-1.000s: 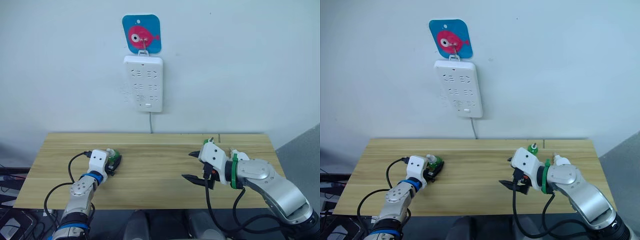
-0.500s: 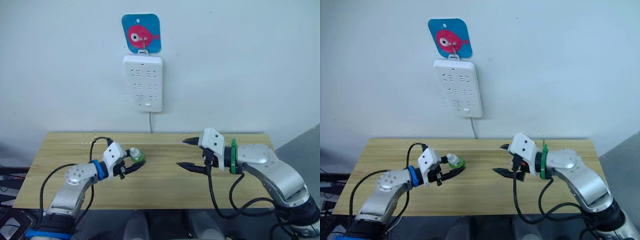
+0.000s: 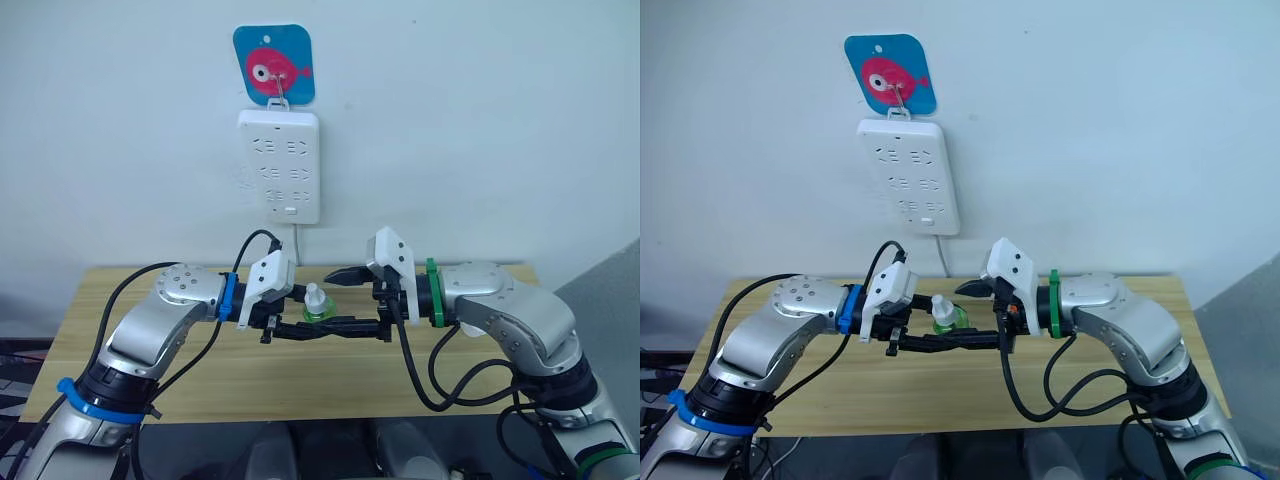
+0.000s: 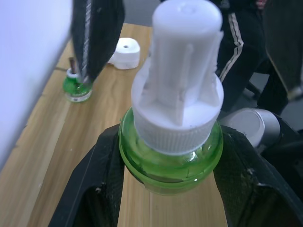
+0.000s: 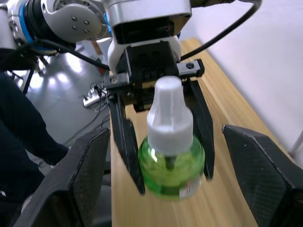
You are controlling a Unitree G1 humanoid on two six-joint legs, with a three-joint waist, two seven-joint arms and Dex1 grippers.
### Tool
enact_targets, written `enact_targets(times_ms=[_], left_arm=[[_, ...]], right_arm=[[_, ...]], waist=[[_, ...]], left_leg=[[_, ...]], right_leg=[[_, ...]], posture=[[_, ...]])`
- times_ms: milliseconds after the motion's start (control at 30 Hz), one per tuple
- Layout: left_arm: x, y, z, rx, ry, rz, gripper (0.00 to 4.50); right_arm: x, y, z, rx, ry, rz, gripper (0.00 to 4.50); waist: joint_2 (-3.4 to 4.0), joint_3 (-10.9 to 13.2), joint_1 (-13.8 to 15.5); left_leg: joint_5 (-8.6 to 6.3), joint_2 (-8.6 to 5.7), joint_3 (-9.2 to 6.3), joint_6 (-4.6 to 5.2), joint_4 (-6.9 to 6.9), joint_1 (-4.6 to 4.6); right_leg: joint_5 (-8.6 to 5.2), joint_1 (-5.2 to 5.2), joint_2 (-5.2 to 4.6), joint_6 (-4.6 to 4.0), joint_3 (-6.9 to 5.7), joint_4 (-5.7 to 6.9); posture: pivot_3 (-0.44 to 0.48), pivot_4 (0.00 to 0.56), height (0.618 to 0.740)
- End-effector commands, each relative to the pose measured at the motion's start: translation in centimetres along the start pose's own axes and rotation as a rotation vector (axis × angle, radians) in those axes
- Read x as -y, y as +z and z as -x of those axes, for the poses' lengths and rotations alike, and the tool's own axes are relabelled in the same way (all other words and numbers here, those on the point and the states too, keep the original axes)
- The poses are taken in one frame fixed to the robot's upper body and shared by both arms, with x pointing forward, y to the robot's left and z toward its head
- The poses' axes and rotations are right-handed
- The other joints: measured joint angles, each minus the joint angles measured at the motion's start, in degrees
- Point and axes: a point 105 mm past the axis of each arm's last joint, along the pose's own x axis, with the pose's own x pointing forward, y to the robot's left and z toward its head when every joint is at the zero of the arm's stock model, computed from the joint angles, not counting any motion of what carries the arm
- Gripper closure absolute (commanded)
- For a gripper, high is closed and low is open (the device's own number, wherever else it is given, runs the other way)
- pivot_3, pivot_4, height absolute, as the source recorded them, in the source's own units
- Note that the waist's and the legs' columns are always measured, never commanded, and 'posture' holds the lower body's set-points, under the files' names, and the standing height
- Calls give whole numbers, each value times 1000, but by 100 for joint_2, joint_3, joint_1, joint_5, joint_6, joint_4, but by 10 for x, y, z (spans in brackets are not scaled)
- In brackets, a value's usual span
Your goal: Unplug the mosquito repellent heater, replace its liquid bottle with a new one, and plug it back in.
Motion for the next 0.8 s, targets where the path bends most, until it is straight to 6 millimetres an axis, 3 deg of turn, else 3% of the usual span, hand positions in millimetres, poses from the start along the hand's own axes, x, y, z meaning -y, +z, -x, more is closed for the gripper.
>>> enact_targets(times_ms=[33, 133, 233, 433, 467, 733, 800], left_arm=[[-3, 5, 0, -2, -14, -40, 2244], [-6, 7, 1, 5, -10, -46, 2244], [-7, 9, 2, 12, -5, -46, 2244], [-6, 11, 4, 25, -2, -46, 2244], [-6, 12, 4, 28, -1, -46, 2244], [-11, 15, 10, 106, 50, -35, 2244], [-14, 10, 14, 88, 59, -37, 1517]], right_arm=[[-3, 10, -5, 31, 14, 6, 529], [-3, 10, -8, 38, 17, -4, 529], [-3, 8, -11, 35, 15, -3, 1117], [-2, 4, -14, 6, 12, 48, 3300], [-2, 5, -14, 10, 12, 54, 3462], [-2, 14, -9, 57, 35, 80, 3466], [-2, 18, -6, 84, 43, 88, 3466]], waist=[[0, -1, -37], [0, -5, -77], [1, -23, -115], [0, -30, -139], [-1, -32, -139], [-2, -99, -141], [2, -143, -141]], left_leg=[[0, 0, -1, -1, 0, 0], [1, 0, -5, -2, 0, -3], [4, 0, -13, -6, 9, -31], [13, 0, -25, -17, 11, -37], [14, 0, -26, -17, 11, -37], [23, 0, -59, -22, 12, -45], [26, 0, -76, -24, 11, -49]], right_leg=[[0, 0, 0, 0, 0, 1], [0, -1, 0, 0, -6, 3], [0, -22, -2, -1, -15, 8], [1, -28, -4, -2, -29, 20], [2, -28, -4, -3, -30, 21], [3, -24, -5, -6, -69, 26], [3, -23, -5, -6, -86, 27]], posture=[[-117, 112, 735], [-111, 109, 735], [-109, 108, 735], [-100, 103, 735], [-100, 103, 735], [-99, 90, 735], [-101, 79, 735]])
